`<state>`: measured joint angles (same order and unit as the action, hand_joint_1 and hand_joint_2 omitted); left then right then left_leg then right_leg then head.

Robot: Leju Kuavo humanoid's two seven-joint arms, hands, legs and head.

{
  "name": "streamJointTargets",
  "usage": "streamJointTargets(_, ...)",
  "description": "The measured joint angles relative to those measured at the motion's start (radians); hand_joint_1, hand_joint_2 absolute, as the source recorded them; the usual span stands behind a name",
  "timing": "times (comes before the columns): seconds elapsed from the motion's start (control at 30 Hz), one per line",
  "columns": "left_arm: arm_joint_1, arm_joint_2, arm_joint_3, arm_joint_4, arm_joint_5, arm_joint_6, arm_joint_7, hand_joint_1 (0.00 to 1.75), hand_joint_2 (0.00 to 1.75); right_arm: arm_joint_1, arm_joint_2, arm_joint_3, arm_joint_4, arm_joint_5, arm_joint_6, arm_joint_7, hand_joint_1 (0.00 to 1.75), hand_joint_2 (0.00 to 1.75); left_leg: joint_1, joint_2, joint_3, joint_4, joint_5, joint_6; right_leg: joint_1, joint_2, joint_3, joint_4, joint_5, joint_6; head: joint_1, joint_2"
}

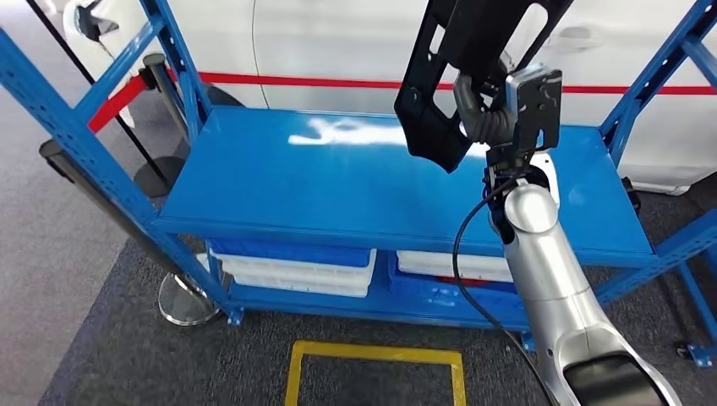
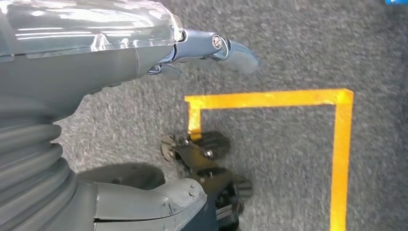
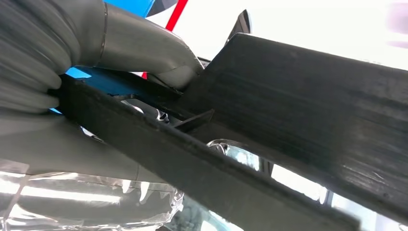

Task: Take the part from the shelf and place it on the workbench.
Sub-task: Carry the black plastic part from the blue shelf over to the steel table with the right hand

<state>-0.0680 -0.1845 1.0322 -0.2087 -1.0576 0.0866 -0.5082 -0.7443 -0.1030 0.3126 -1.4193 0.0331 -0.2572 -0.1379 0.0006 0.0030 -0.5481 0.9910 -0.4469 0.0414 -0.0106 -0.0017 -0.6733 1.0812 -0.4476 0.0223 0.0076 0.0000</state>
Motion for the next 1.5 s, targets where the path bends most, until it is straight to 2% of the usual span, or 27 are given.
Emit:
streamJointTargets(0.1, -0.002, -0.003, 0.000, 0.000, -0.001, 0.001, 0.002, 0.00, 1.75, 0.003, -0.001, 0.002, 0.000, 0.001, -0.002, 0.000, 1.75, 1.75, 0.000, 0.003, -0.035, 0.000, 0.027, 0.003, -0.005, 0.002, -0.056, 0.182, -0.121, 0.010, 0.003, 0.000)
streamJointTargets(0.13, -0.001, -0.004, 0.000, 0.000, -0.001, 0.001, 0.003, 0.00, 1.75, 0.006, -0.001, 0.003, 0.000, 0.001, -0.002, 0.000, 1.75, 1.75, 0.001, 0.003, -0.047, 0.002, 0.034, 0.002, -0.007, 0.002, -0.060, 0.219, -0.130, 0.013, 0.003, 0.000)
streamJointTargets(0.17, -0.001, -0.004, 0.000, 0.000, -0.001, 0.001, 0.003, 0.00, 1.75, 0.007, -0.001, 0.004, 0.000, 0.001, -0.002, 0.000, 1.75, 1.75, 0.002, 0.003, -0.059, 0.007, 0.040, 0.000, -0.009, 0.001, -0.046, 0.219, -0.119, 0.017, 0.003, 0.000)
streamJointTargets(0.23, -0.001, -0.007, 0.000, 0.000, -0.001, 0.001, 0.003, 0.00, 1.75, 0.007, -0.001, 0.006, 0.000, 0.001, -0.003, 0.000, 1.75, 1.75, 0.005, 0.003, -0.082, 0.020, 0.049, -0.007, -0.016, 0.000, 0.034, 0.117, -0.071, 0.023, 0.003, 0.000)
streamJointTargets(0.3, -0.002, -0.009, -0.001, 0.000, -0.003, 0.001, 0.004, 0.00, 1.75, 0.005, -0.001, 0.008, 0.000, 0.001, -0.003, 0.000, 1.75, 1.75, 0.004, 0.002, -0.102, 0.037, 0.055, -0.018, -0.015, 0.002, 0.109, 0.000, -0.055, 0.020, 0.004, 0.000)
streamJointTargets(0.33, -0.003, -0.010, -0.001, 0.000, -0.004, 0.002, 0.004, 0.00, 1.75, 0.005, -0.001, 0.009, 0.000, 0.001, -0.004, 0.001, 1.75, 1.75, 0.003, 0.001, -0.108, 0.042, 0.059, -0.024, -0.013, 0.004, 0.123, -0.028, -0.058, 0.014, 0.004, 0.000)
streamJointTargets(0.43, -0.001, -0.011, -0.003, 0.000, -0.009, 0.001, 0.005, 0.00, 1.75, 0.003, -0.001, 0.010, 0.000, 0.002, -0.007, 0.002, 1.75, 1.75, 0.003, -0.002, -0.118, 0.045, 0.070, -0.044, -0.009, 0.005, 0.111, -0.035, -0.047, -0.014, 0.004, 0.000)
streamJointTargets(0.5, 0.000, -0.011, -0.005, 0.000, -0.013, -0.001, 0.005, 0.00, 1.75, -0.003, 0.000, 0.011, 0.001, 0.002, -0.009, 0.004, 1.75, 1.75, 0.006, -0.003, -0.138, 0.080, 0.026, -0.057, -0.011, 0.002, 0.094, -0.037, -0.029, -0.032, 0.002, 0.000)
streamJointTargets(0.6, -0.001, -0.011, -0.007, 0.000, -0.019, -0.006, 0.003, 0.00, 1.75, -0.018, 0.000, 0.011, 0.005, 0.002, -0.015, 0.013, 1.75, 1.75, 0.009, -0.002, -0.193, 0.258, -0.108, -0.068, -0.009, 0.000, 0.059, -0.036, -0.001, -0.042, -0.001, 0.000)
streamJointTargets(0.63, -0.002, -0.011, -0.007, 0.000, -0.021, -0.008, 0.002, 0.00, 1.75, -0.024, 0.000, 0.011, 0.008, 0.002, -0.017, 0.017, 1.75, 1.75, 0.010, -0.002, -0.202, 0.313, -0.128, -0.068, -0.007, 0.000, 0.046, -0.035, 0.008, -0.043, -0.002, 0.000)
streamJointTargets(0.67, -0.002, -0.011, -0.007, 0.000, -0.022, -0.010, 0.001, 0.00, 1.75, -0.031, 0.000, 0.011, 0.013, 0.001, -0.019, 0.021, 1.75, 1.75, 0.009, -0.002, -0.197, 0.339, -0.125, -0.066, -0.004, 0.001, 0.033, -0.034, 0.018, -0.043, -0.002, 0.000)
streamJointTargets(0.7, -0.003, -0.011, -0.007, 0.000, -0.023, -0.011, 0.001, 0.00, 1.75, -0.039, 0.000, 0.011, 0.018, 0.001, -0.020, 0.023, 1.75, 1.75, 0.009, -0.002, -0.173, 0.328, -0.106, -0.062, -0.002, 0.001, 0.020, -0.033, 0.028, -0.043, -0.002, 0.000)
streamJointTargets(0.73, -0.004, -0.011, -0.007, 0.000, -0.024, -0.011, 0.001, 0.00, 1.75, -0.046, 0.000, 0.011, 0.024, 0.000, -0.021, 0.025, 1.75, 1.75, 0.007, -0.003, -0.130, 0.281, -0.080, -0.054, 0.001, 0.001, 0.009, -0.033, 0.037, -0.042, -0.002, 0.000)
streamJointTargets(0.8, -0.007, -0.009, -0.008, 0.000, -0.028, -0.013, 0.000, 0.00, 1.75, -0.061, 0.000, 0.011, 0.032, -0.001, -0.023, 0.028, 1.75, 1.75, 0.000, -0.003, -0.021, 0.130, -0.063, -0.033, 0.004, 0.001, -0.005, -0.033, 0.053, -0.038, -0.002, 0.000)
streamJointTargets(0.83, -0.008, -0.008, -0.008, 0.000, -0.029, -0.016, 0.000, 0.00, 1.75, -0.068, 0.000, 0.011, 0.035, -0.002, -0.023, 0.030, 1.75, 1.75, -0.004, -0.003, 0.016, 0.072, -0.065, -0.027, 0.004, 0.000, -0.007, -0.036, 0.062, -0.034, -0.001, 0.000)
streamJointTargets(0.9, -0.009, -0.004, -0.008, 0.000, -0.033, -0.025, 0.001, 0.00, 1.75, -0.078, 0.000, 0.011, 0.041, -0.003, -0.022, 0.035, 1.75, 1.75, -0.011, -0.003, 0.040, 0.021, -0.065, -0.021, 0.000, -0.003, -0.007, -0.046, 0.080, -0.020, -0.003, 0.000)
streamJointTargets(0.97, -0.008, -0.001, -0.009, 0.000, -0.034, -0.037, 0.003, 0.00, 1.75, -0.083, 0.000, 0.011, 0.046, -0.003, -0.021, 0.040, 1.75, 1.75, -0.008, 0.000, 0.035, 0.001, -0.037, -0.011, -0.002, -0.002, -0.010, -0.052, 0.082, -0.009, -0.004, 0.000)
streamJointTargets(1.0, -0.008, 0.002, -0.010, 0.000, -0.035, -0.041, 0.004, 0.00, 1.75, -0.087, 0.000, 0.011, 0.048, -0.003, -0.021, 0.042, 1.75, 1.75, -0.005, 0.003, 0.029, -0.010, -0.021, -0.004, -0.001, -0.001, -0.018, -0.037, 0.057, -0.005, -0.002, 0.000)
streamJointTargets(1.1, -0.007, 0.007, -0.012, 0.000, -0.036, -0.047, 0.006, 0.00, 1.75, -0.093, -0.001, 0.011, 0.053, -0.003, -0.020, 0.044, 1.75, 1.75, -0.003, 0.008, -0.006, -0.018, 0.018, 0.005, -0.004, 0.002, -0.059, 0.119, -0.081, 0.005, 0.002, 0.000)
streamJointTargets(1.13, -0.007, 0.007, -0.012, 0.000, -0.037, -0.047, 0.006, 0.00, 1.75, -0.093, -0.001, 0.011, 0.055, -0.003, -0.020, 0.046, 1.75, 1.75, -0.003, 0.008, -0.022, -0.016, 0.028, 0.004, -0.006, 0.002, -0.068, 0.178, -0.104, 0.009, 0.002, 0.000)
streamJointTargets(1.17, -0.007, 0.008, -0.013, 0.000, -0.038, -0.048, 0.007, 0.00, 1.75, -0.093, -0.001, 0.012, 0.058, -0.003, -0.020, 0.047, 1.75, 1.75, -0.002, 0.008, -0.037, -0.011, 0.037, 0.002, -0.008, 0.002, -0.066, 0.215, -0.103, 0.013, 0.002, 0.000)
streamJointTargets(1.2, -0.007, 0.009, -0.014, 0.000, -0.040, -0.050, 0.008, 0.00, 1.75, -0.093, -0.001, 0.012, 0.060, -0.003, -0.020, 0.049, 1.75, 1.75, -0.001, 0.008, -0.053, -0.005, 0.045, -0.001, -0.011, 0.002, -0.050, 0.220, -0.083, 0.017, 0.002, 0.000)
streamJointTargets(1.27, -0.007, 0.009, -0.015, 0.000, -0.041, -0.053, 0.010, 0.00, 1.75, -0.095, -0.001, 0.012, 0.063, -0.003, -0.020, 0.050, 1.75, 1.75, 0.003, 0.008, -0.085, 0.015, 0.055, -0.010, -0.017, 0.001, 0.026, 0.136, -0.033, 0.023, 0.002, 0.000)
streamJointTargets(1.3, -0.007, 0.010, -0.015, 0.000, -0.041, -0.054, 0.010, 0.00, 1.75, -0.097, 0.000, 0.012, 0.064, -0.003, -0.020, 0.050, 1.75, 1.75, 0.002, 0.008, -0.101, 0.026, 0.059, -0.015, -0.016, 0.001, 0.072, 0.071, -0.032, 0.023, 0.003, 0.000)
streamJointTargets(1.37, -0.007, 0.011, -0.017, 0.000, -0.043, -0.057, 0.011, 0.00, 1.75, -0.103, 0.001, 0.013, 0.066, -0.003, -0.018, 0.050, 1.75, 1.75, -0.001, 0.007, -0.122, 0.042, 0.070, -0.026, -0.013, 0.002, 0.120, -0.013, -0.056, 0.013, 0.003, 0.000)
streamJointTargets(1.43, -0.006, 0.014, -0.021, 0.000, -0.047, -0.061, 0.012, 0.00, 1.75, -0.108, 0.003, 0.014, 0.073, -0.001, -0.016, 0.051, 1.75, 1.75, -0.003, 0.005, -0.133, 0.045, 0.085, -0.039, -0.011, 0.002, 0.116, -0.031, -0.059, -0.006, 0.003, 0.000)
streamJointTargets(1.5, -0.003, 0.017, -0.025, 0.000, -0.052, -0.066, 0.014, 0.00, 1.75, -0.112, 0.006, 0.015, 0.080, 0.002, -0.015, 0.053, 1.75, 1.75, 0.001, 0.002, -0.147, 0.065, 0.061, -0.051, -0.013, -0.002, 0.101, -0.033, -0.041, -0.025, 0.001, 0.000)
